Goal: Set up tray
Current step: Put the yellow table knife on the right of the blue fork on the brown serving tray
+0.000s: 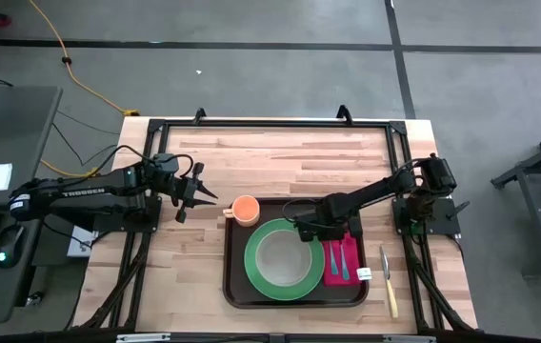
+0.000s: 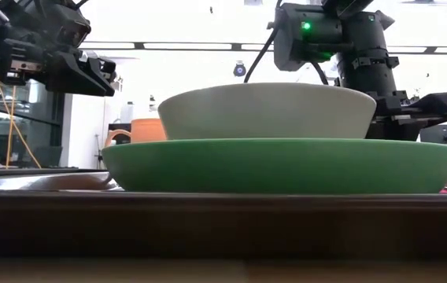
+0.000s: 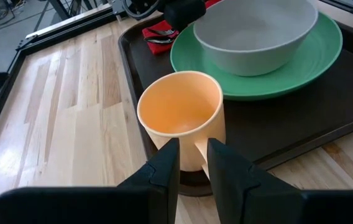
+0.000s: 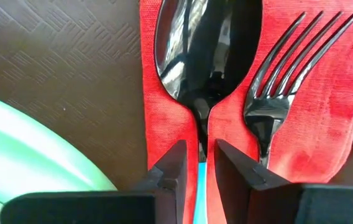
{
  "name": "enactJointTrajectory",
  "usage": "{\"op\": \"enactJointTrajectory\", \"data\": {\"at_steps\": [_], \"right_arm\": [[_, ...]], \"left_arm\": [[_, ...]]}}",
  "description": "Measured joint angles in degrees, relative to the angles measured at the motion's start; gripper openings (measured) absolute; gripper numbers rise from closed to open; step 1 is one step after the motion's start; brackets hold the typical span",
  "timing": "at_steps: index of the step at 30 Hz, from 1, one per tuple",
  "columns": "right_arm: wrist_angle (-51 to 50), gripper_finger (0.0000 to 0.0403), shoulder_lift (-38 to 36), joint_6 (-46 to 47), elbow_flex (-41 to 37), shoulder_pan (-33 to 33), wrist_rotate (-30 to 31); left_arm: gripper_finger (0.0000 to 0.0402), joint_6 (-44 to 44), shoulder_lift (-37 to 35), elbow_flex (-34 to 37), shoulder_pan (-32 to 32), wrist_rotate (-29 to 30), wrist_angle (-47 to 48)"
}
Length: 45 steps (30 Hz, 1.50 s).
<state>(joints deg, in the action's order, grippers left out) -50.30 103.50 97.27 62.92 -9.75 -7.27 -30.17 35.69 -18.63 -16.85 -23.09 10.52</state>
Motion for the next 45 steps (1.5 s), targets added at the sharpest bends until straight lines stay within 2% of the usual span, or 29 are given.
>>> {"op": "enactJointTrajectory", "data": {"at_steps": [9,16,28,34,45], "right_arm": [[-0.90,0.0061,-3.99,0.00,0.00,0.76,1.00],[-2.12,0.0063,-8.63,-1.83,0.00,1.16,4.16],[-13.98,0.0063,-16.79,-1.78,0.02,0.64,3.26],[-17.31,0.0066,-18.90,1.32,0.02,-2.18,1.81],[-22.38,0.0067,-19.25,8.95,0.02,-11.15,-3.23]], "left_arm": [[0.0113,0.00,0.01,0.00,0.00,0.00,0.02],[0.0113,0.00,0.01,0.00,0.01,0.00,0.02],[0.0113,0.00,0.00,0.00,-0.01,-0.02,0.04],[0.0113,0.00,0.02,0.00,0.00,-0.02,0.02],[0.0113,0.01,0.02,0.00,0.01,-0.02,0.00]]}}
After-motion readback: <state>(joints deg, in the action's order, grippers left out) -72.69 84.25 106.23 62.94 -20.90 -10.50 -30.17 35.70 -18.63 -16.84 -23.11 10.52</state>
